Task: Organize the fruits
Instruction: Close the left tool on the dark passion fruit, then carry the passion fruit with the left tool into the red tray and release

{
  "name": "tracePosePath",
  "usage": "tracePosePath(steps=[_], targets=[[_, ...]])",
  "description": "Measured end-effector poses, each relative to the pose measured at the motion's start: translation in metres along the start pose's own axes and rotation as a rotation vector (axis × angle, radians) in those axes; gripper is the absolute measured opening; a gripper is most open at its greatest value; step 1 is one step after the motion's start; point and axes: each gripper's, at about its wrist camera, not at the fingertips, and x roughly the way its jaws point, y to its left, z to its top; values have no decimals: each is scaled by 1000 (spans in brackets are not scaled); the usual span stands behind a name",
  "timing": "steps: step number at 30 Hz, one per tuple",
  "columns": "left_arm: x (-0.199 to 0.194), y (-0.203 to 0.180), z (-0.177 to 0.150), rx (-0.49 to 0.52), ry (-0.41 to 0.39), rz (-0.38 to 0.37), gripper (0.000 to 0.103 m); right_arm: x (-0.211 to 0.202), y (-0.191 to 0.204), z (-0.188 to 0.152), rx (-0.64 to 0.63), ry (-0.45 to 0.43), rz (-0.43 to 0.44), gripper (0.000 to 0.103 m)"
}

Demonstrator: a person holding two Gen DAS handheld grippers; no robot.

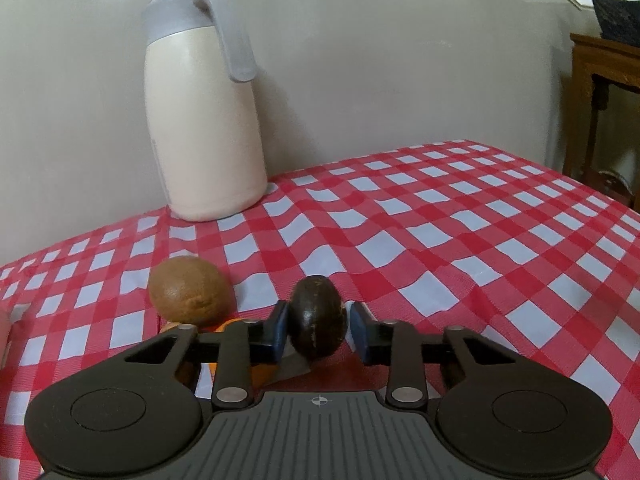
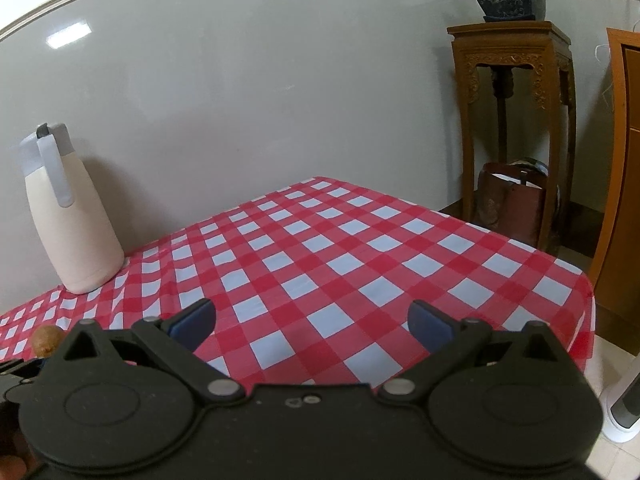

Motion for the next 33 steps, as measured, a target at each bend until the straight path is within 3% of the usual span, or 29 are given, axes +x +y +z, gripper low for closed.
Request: tracePosePath(steps=[4,25,33], targets=[[-2,2,-1,-17,-10,-2,24,0,1,0,-2,2,6,103],[-8,4,-4,-32,-16,-9,24,1,5,0,-18,4,-13,103],[-17,11,-5,-63,-60,3,24,2,7,0,-20,10,-1,103]])
